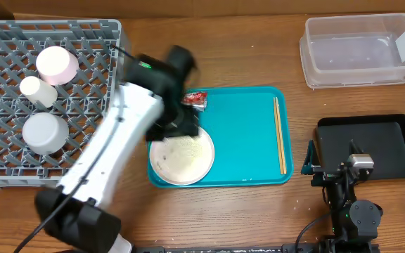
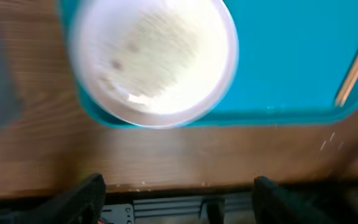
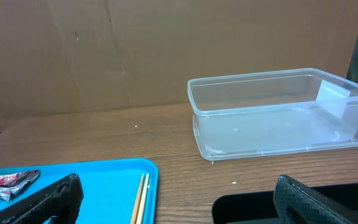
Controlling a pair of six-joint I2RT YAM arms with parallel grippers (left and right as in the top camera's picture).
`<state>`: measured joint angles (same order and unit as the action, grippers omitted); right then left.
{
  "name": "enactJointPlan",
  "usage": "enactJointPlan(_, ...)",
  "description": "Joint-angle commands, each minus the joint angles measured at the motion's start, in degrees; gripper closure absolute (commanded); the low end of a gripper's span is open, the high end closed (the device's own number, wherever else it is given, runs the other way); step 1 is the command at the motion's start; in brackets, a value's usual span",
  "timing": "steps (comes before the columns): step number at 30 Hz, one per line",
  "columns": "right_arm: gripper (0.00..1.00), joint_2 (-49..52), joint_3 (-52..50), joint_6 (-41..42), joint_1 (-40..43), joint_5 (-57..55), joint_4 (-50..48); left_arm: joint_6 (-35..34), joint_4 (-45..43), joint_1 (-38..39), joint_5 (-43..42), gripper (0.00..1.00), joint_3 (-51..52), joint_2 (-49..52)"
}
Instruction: Sort waste into correct bins and load items into the dishwasher
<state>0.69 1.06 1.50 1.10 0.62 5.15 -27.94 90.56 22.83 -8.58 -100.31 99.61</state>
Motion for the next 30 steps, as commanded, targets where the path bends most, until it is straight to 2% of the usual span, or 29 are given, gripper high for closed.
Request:
enactJointPlan(1, 0.00, -0.5, -0.6, 0.0, 0.2, -0.5, -0.3, -1.4, 2.3, -7.2, 3.1, 0.22, -3.6, -5.0)
enactJointPlan(9, 0.00, -0.5, -0.6, 0.0, 0.2, -0.5, -0.3, -4.5, 6.0, -17.6, 13.0, 0.18, -3.6, -11.8)
enactJointPlan(10, 0.00, -0.5, -0.6, 0.0, 0.2, -0.5, -0.3, -5.9, 6.3, -19.3, 15.2, 0.12, -3.6, -12.1)
enactJointPlan(11, 0.00, -0.5, -0.6, 0.0, 0.2, -0.5, -0.3, -6.1, 6.3, -20.2, 15.5, 0.00, -3.6, -12.2)
enactJointPlan(19, 0.00, -0.5, -0.6, 0.0, 0.2, -0.5, -0.3, -14.3, 6.3, -34.5, 10.9, 0.00, -3.6, -12.0)
enactJointPlan(21, 0.00, -0.5, -0.6, 0.0, 0.3, -0.5, -0.3, -14.5, 6.3, -37.2, 9.2, 0.00, -3.6, -12.0)
enactJointPlan(30, 0.00, -0.5, -0.6, 0.0, 0.3, -0.5, -0.3, -14.5, 6.2, -40.0, 9.2, 0.00, -3.6, -12.0)
